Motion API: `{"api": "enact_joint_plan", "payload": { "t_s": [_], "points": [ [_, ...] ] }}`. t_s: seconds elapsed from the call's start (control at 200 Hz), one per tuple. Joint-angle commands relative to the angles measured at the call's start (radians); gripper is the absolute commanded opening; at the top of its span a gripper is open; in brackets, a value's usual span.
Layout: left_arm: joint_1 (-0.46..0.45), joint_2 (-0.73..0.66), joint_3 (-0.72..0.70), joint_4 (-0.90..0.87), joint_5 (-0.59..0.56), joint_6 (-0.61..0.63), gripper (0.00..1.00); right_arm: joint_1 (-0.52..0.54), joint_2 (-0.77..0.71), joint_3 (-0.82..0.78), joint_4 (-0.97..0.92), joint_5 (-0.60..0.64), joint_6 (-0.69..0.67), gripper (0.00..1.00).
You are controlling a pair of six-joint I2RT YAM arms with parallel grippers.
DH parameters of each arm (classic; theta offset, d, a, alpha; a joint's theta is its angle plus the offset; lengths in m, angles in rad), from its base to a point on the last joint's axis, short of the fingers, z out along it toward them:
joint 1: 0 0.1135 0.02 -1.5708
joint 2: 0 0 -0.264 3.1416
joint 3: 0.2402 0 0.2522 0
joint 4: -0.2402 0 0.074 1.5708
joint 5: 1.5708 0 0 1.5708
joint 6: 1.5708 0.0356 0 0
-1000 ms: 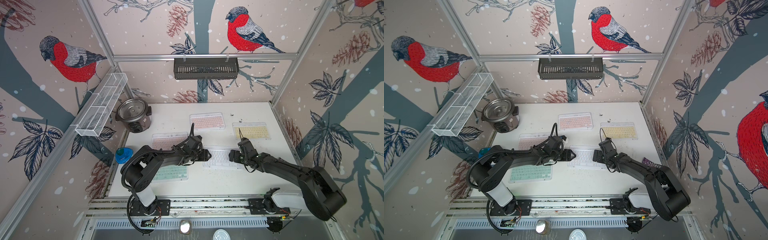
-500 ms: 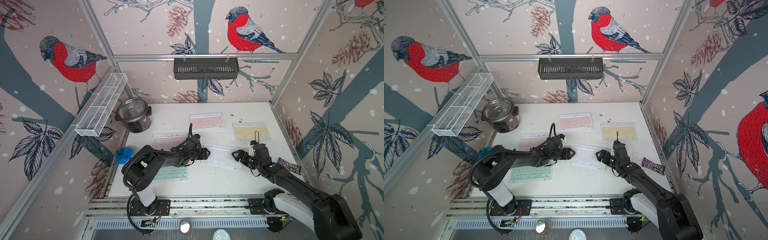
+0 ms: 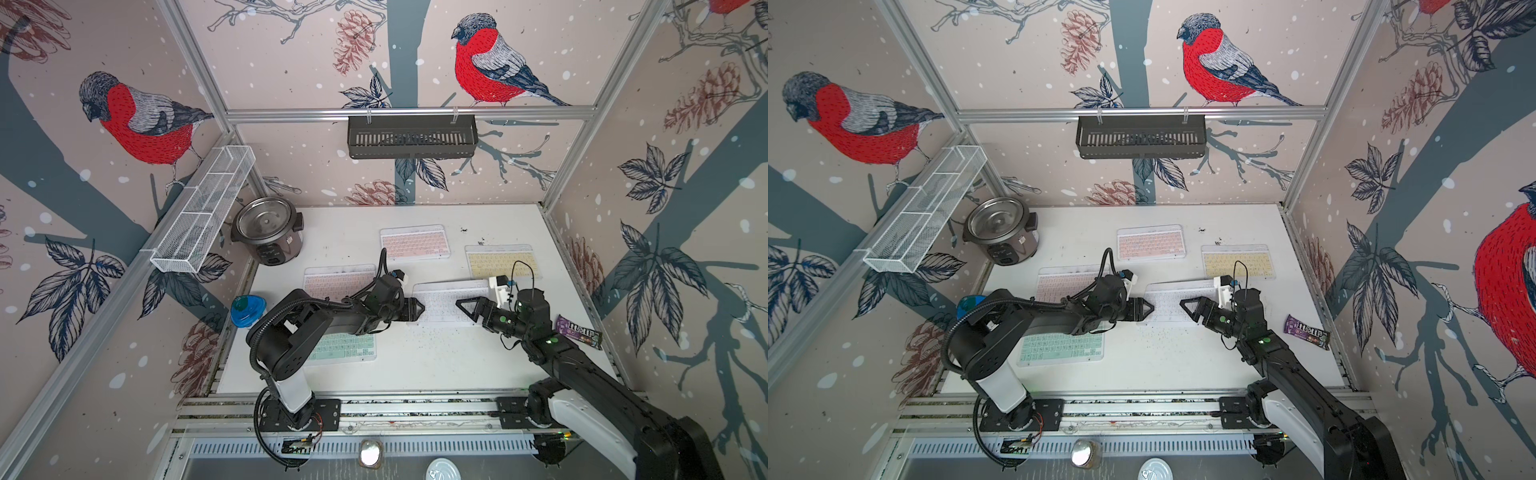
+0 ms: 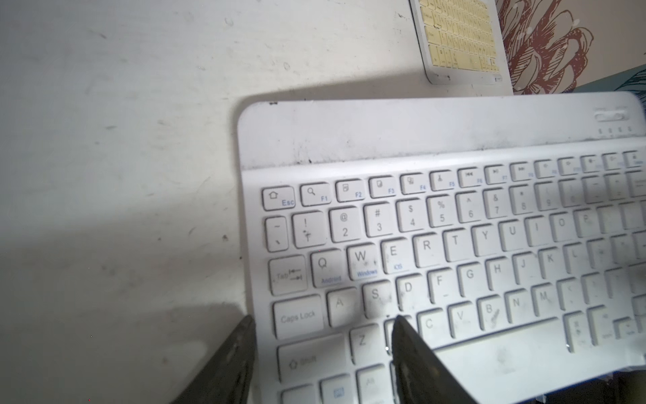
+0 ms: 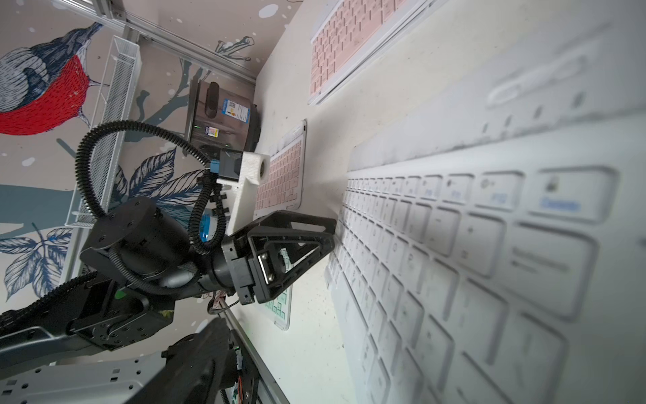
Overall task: Stack the numeric keypads
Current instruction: Pick up the numeric keypad from the center of the board.
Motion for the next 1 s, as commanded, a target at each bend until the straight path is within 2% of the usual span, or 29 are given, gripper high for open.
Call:
{"api": "enact_joint_plan", "payload": {
  "t_s": [0.0, 0.14, 0.465, 0.996],
  "points": [
    [-0.003, 0.010, -0.011, -0.209, 0.075, -0.024, 0.63, -0.007, -0.011, 0.006, 0.016, -0.062, -0.004, 0.83],
    [-0.003, 0.009, -0.014, -0.217, 0.057, -0.029, 0.62, -0.018, -0.011, 0.065, -0.115, 0.008, -0.077, 0.75],
    [-0.001, 0.010, -0.007, -0.234, 0.019, -0.033, 0.62, -0.028, 0.027, 0.160, -0.318, 0.116, -0.178, 0.70],
    [0.009, -0.008, -0.023, -0.199, -0.004, -0.053, 0.62, -0.040, 0.021, 0.185, -0.399, 0.163, -0.214, 0.60]
  ]
}}
